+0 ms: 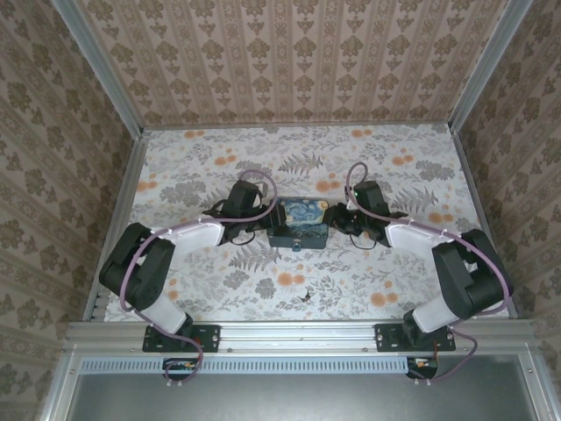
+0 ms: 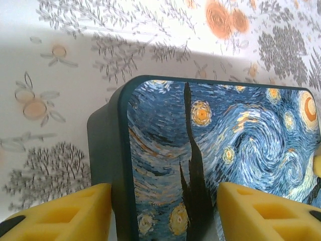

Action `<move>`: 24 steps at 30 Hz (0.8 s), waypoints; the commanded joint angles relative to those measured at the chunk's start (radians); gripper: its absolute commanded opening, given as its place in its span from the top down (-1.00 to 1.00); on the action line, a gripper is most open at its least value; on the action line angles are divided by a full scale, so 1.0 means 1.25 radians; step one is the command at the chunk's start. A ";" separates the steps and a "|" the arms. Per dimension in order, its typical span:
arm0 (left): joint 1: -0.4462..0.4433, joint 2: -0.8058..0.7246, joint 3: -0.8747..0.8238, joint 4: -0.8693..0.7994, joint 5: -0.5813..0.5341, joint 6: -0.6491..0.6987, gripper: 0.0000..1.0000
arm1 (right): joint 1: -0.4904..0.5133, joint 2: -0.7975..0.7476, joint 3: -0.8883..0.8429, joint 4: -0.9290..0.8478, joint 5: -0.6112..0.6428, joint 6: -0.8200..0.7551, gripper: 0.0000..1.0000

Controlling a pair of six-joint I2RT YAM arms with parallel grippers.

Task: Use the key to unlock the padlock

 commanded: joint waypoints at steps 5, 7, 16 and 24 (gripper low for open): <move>0.000 0.010 -0.013 0.028 0.084 -0.004 -0.44 | 0.003 0.011 0.000 0.045 -0.038 0.016 0.02; 0.014 -0.013 -0.023 0.027 0.076 -0.006 -0.59 | 0.002 -0.044 -0.024 0.013 -0.012 0.006 -0.08; 0.067 -0.176 -0.059 -0.060 0.038 0.025 -0.87 | 0.042 -0.303 -0.112 -0.235 0.044 -0.050 -0.11; 0.079 -0.252 -0.071 -0.131 -0.004 0.017 -1.00 | 0.249 -0.290 -0.103 -0.365 0.184 -0.009 -0.01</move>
